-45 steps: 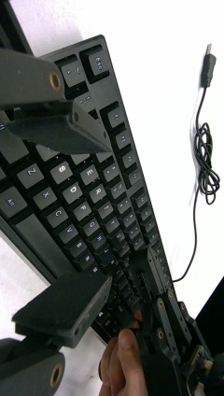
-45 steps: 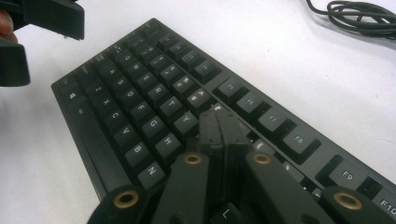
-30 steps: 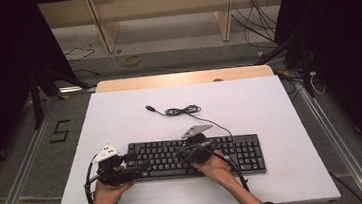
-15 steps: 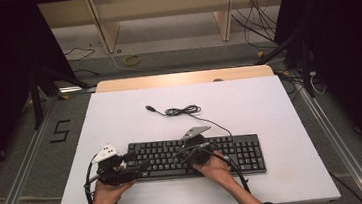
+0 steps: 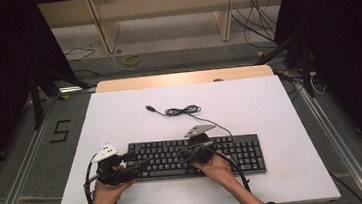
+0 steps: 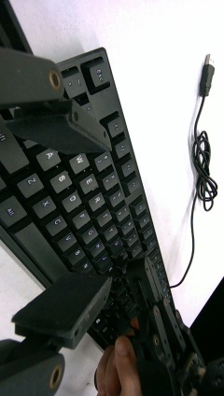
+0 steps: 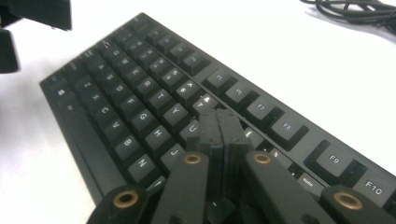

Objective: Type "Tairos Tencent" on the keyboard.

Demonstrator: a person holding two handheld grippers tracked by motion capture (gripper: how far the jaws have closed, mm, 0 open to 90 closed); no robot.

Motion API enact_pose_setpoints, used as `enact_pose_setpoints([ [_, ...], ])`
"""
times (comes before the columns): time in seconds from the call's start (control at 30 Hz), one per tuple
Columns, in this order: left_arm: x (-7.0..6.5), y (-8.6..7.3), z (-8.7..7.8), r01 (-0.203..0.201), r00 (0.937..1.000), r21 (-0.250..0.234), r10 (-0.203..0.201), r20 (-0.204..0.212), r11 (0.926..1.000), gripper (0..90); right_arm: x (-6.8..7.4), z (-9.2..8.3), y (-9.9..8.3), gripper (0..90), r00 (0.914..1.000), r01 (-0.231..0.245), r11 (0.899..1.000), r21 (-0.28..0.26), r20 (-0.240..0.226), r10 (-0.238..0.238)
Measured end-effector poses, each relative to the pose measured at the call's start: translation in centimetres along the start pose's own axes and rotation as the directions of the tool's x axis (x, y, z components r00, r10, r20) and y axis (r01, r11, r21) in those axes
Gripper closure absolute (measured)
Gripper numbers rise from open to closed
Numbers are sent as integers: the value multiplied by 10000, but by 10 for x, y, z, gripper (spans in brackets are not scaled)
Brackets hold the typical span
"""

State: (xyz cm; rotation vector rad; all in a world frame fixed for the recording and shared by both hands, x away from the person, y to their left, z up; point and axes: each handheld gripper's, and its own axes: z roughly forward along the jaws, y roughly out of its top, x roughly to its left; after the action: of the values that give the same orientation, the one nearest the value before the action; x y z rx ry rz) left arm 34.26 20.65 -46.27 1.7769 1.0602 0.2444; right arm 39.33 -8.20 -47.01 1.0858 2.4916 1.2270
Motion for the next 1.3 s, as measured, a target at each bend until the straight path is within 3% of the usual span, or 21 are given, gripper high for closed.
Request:
enact_pose_setpoints([
  [0.13,0,0,0,-10,10000,0,10,-18,10000,291,0,-6,-1,852,9999,-16,9998,-175,-161,13],
  [0.47,0,4,8,-109,9999,124,109,-2,9999,301,-1,-23,-7,505,9981,-161,9981,-592,-607,125],
  [0.57,0,6,12,30,10000,202,-29,-33,9998,328,0,-29,-8,444,9976,-229,9976,-660,-675,184],
  [0.83,1,9,22,3,9999,522,6,-165,9986,447,-2,-40,-13,371,9973,-313,9942,-1026,-698,242],
  [1.03,-1,13,31,-276,9993,923,298,-230,9954,610,-2,-52,-19,348,9972,-307,9923,-1203,-708,223],
  [1.3,-5,20,51,-724,9967,1662,773,-233,9834,798,-5,-63,-29,320,9976,-322,9905,-1336,-649,237],
])
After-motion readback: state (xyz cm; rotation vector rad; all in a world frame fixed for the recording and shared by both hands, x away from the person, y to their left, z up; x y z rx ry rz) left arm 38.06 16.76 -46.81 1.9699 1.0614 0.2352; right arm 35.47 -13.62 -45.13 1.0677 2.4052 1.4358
